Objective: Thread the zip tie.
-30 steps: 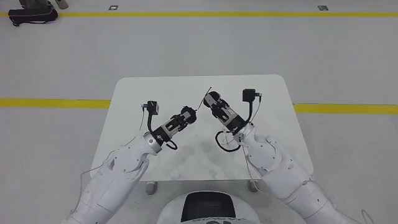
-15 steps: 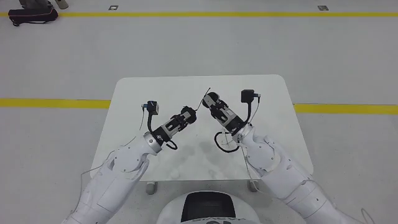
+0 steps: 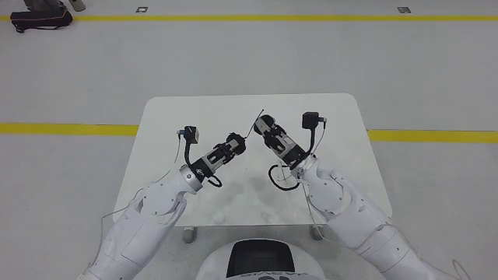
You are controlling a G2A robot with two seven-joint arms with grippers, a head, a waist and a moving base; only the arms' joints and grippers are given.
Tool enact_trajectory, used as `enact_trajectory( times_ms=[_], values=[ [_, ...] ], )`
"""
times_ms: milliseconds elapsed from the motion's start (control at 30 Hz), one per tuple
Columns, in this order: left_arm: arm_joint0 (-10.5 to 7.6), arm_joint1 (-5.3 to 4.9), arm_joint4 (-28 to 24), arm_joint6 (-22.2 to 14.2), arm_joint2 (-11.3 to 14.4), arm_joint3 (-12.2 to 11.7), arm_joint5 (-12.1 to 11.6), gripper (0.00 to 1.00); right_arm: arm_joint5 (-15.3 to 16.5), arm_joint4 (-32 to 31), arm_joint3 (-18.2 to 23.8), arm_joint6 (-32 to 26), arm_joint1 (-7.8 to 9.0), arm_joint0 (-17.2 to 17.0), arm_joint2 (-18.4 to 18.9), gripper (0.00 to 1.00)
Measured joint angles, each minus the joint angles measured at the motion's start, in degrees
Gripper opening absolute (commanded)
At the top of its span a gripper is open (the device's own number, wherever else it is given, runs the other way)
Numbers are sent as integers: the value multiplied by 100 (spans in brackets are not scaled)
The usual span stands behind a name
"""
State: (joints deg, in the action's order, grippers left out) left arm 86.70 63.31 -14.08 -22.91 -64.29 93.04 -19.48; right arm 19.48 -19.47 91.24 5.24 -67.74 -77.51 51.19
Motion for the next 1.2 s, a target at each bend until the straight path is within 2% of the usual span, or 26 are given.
enact_trajectory(
  times_ms=[1200],
  values=[
    [0, 0, 0, 0, 0, 0, 0, 0, 0, -12, -6, 398, 151, 79, -239, 0]
  ],
)
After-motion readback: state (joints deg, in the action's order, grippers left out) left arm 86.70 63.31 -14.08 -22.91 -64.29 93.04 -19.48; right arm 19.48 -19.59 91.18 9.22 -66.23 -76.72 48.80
